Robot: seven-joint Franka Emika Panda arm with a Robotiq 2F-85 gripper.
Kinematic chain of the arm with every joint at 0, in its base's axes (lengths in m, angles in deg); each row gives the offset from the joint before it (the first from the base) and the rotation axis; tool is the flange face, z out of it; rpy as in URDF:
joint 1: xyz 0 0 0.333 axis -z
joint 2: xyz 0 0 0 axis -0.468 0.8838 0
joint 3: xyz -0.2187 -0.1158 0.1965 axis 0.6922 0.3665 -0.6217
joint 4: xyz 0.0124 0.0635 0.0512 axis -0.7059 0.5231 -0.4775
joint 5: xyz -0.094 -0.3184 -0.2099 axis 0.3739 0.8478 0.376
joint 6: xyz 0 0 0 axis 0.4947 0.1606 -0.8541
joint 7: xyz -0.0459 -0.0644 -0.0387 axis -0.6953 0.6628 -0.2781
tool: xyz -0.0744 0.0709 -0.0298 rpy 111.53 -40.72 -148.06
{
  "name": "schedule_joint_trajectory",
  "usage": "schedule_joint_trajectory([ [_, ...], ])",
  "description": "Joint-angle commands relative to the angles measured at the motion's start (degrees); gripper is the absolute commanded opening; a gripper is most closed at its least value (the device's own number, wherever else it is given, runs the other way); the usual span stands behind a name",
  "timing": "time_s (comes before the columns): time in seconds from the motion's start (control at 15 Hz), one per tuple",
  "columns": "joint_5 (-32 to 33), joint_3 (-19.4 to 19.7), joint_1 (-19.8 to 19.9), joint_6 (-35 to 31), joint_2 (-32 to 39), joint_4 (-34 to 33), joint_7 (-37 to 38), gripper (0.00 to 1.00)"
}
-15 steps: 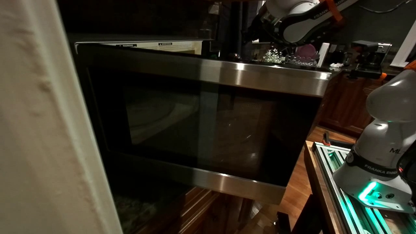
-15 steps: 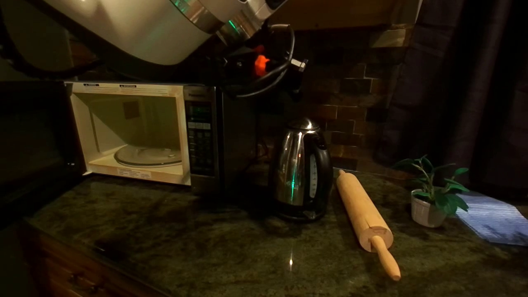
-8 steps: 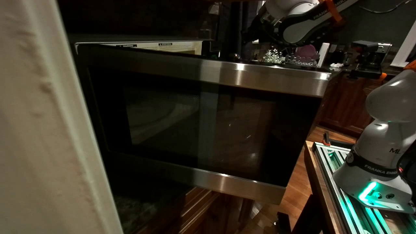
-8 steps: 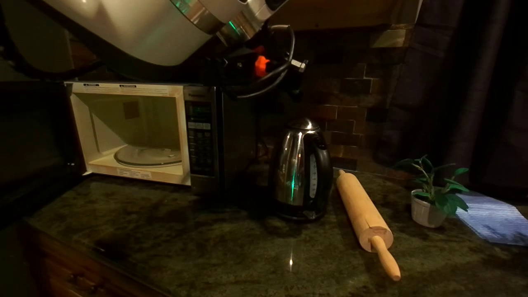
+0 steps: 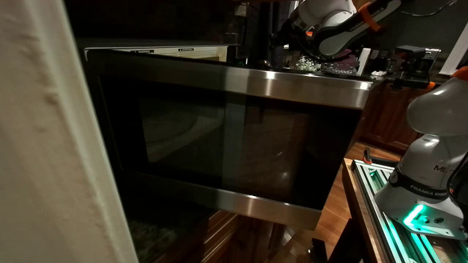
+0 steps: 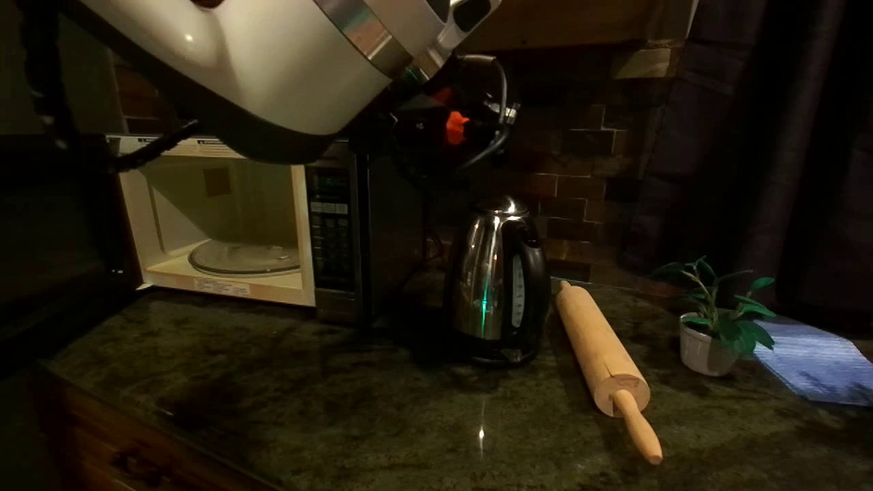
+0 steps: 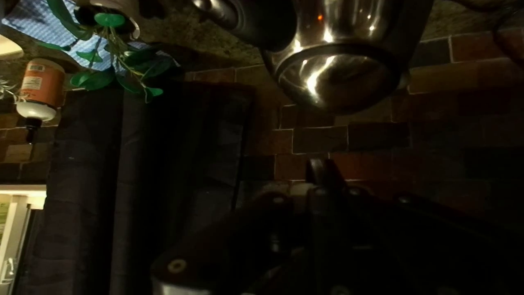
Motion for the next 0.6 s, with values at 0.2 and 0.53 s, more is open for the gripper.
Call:
schedule_joint_trajectory([
  [0.2, 7.62, -7.75, 9.51, -2.06, 3.27, -2.79, 6.62, 0.0],
  [0.53, 10.87, -11.92, 13.3, -1.65, 4.99, -3.5, 8.32, 0.0],
])
